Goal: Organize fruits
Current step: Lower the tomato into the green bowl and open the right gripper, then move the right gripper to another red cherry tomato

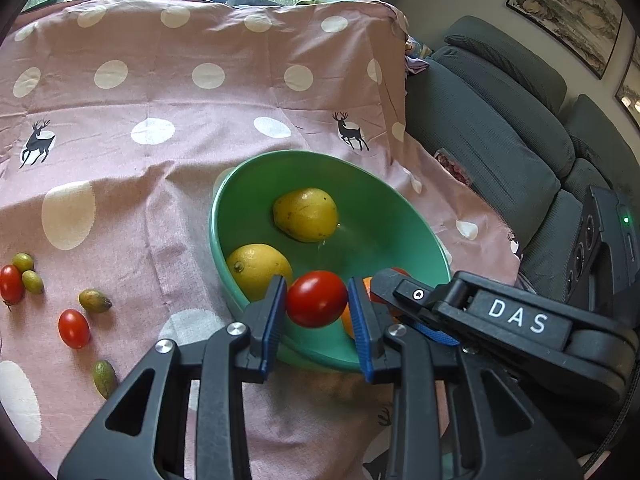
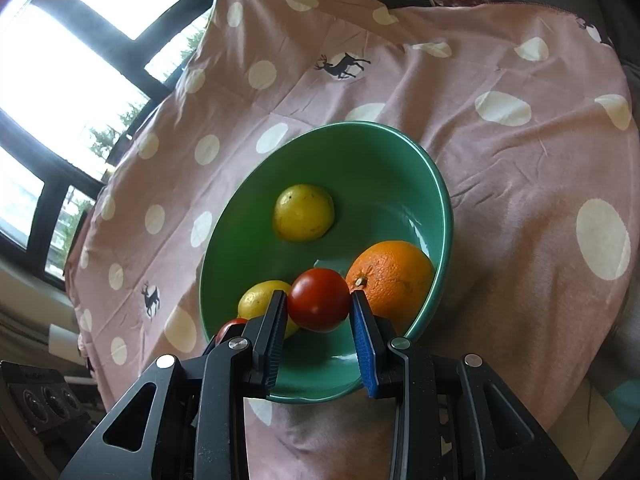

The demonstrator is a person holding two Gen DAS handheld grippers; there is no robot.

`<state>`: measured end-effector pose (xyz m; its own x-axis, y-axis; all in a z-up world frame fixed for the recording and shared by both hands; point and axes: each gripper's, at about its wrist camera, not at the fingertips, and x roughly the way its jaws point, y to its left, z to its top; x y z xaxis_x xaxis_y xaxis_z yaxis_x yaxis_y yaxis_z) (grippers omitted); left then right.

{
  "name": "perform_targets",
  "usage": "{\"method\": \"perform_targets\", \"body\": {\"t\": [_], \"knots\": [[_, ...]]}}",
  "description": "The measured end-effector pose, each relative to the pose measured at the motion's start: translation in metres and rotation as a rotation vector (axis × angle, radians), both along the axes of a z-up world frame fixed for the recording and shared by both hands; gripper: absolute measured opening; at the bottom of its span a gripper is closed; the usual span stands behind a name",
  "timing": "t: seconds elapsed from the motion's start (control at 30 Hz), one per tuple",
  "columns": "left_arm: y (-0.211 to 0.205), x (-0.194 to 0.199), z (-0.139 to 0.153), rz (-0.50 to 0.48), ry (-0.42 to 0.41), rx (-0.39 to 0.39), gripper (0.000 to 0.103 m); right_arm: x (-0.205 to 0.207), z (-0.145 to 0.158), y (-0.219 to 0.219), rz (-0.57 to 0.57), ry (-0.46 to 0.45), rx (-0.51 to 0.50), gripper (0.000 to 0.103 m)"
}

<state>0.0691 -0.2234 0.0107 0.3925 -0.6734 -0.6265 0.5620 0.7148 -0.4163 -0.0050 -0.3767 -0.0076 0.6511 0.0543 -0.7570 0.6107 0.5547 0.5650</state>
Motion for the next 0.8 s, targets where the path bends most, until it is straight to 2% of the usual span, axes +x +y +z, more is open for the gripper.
{"method": "perform_targets", "body": {"t": [0.2, 0.4, 0.5, 0.63, 0.8], "knots": [[0.005, -0.001, 0.003, 0.009, -0.006, -0.007, 0.035, 0.001, 0.003, 0.002, -0.001, -0.001, -0.025, 0.034], [0.028, -0.001, 0.017, 0.065, -0.036, -0.034, 0.054, 0.002, 0.010, 0.006, 0.023, -0.038, -0.026, 0.036], [0.041, 0.000, 0.022, 0.104, -0.057, -0.026, 0.061, 0.004, 0.015, 0.011, 0.041, -0.064, -0.030, 0.047], [0.062, 0.003, 0.027, 0.189, -0.086, 0.017, 0.068, 0.010, 0.025, 0.026, 0.090, -0.076, -0.072, 0.051], [0.111, 0.016, 0.031, 0.341, -0.069, 0.008, 0.075, 0.022, 0.032, 0.046, 0.170, -0.081, -0.097, 0.054]]}}
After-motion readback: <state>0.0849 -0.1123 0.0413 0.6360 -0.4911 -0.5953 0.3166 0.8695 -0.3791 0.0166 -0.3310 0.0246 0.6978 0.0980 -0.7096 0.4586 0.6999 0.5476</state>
